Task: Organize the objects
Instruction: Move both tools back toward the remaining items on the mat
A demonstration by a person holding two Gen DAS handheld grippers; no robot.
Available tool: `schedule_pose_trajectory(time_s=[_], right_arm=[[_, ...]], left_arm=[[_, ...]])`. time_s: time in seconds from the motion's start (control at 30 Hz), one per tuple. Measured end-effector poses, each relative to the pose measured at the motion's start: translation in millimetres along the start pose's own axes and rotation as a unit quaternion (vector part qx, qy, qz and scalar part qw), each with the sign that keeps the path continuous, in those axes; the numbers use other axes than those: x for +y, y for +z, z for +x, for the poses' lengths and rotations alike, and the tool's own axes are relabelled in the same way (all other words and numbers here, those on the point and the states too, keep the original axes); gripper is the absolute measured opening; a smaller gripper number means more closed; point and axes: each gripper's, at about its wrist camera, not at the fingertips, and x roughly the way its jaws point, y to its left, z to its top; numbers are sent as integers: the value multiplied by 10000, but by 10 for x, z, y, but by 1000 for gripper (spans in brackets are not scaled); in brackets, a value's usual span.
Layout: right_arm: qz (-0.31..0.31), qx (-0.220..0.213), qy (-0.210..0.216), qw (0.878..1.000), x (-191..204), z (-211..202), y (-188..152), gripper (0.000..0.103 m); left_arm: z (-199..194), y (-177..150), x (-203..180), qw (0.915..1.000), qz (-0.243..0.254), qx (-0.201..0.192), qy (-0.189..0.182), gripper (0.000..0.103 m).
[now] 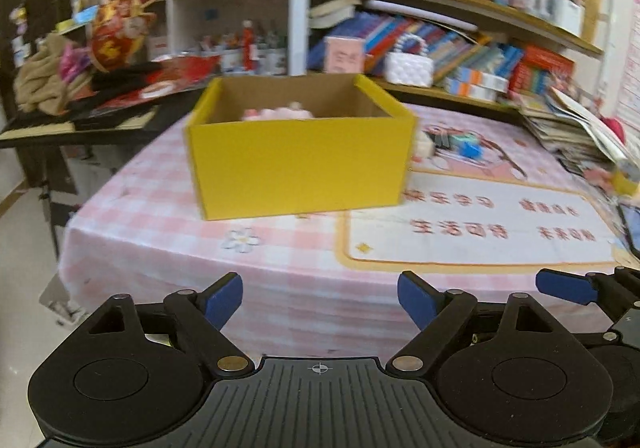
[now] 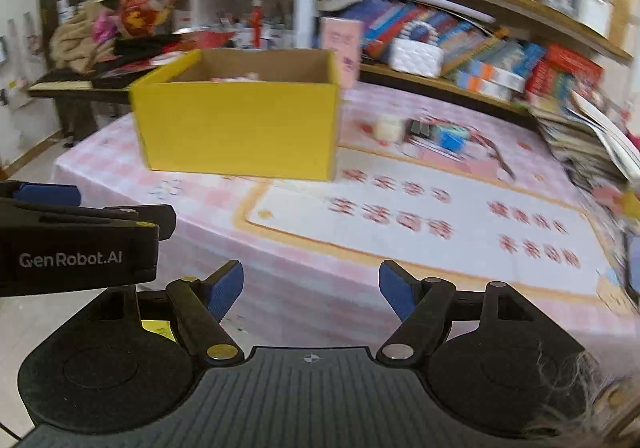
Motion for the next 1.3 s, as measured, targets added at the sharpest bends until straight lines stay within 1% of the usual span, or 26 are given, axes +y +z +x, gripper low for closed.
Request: schedule_pose_trajectory(time_s=[0.2, 0.37, 0.57, 0.73, 0.9, 1.1, 1.17, 1.3], right_arm=[[637, 15, -454, 9969, -352, -121, -99, 73], [965, 98, -839, 9917, -583, -167, -151, 73], [1186, 167, -1167, 9859, -845, -157, -177, 73], [1289, 194, -1428, 9811, -1112, -112, -126, 73], [1285, 239, -1445, 9808, -1365, 7, -17, 73], [1185, 178, -1233, 9851, -1584, 167, 151, 73], [1117, 223, -1124, 9871, -1626, 235, 191, 73], [1006, 325, -1046, 9889, -1689, 358, 259, 73]], left_arm=[[65, 38, -294, 9985, 362, 59, -403, 87], [133, 82, -518, 9957, 566, 91, -732, 88], [266, 155, -781, 9922, 748, 135, -992, 88], [388, 274, -1033, 9900, 828, 78, -1142, 88], [544, 412, -1197, 9901, 825, 68, -1129, 88], [705, 557, -1300, 9923, 690, 18, -1028, 88], [749, 568, -1328, 9930, 676, 29, -965, 88], [852, 587, -1354, 9943, 506, 126, -933, 88]])
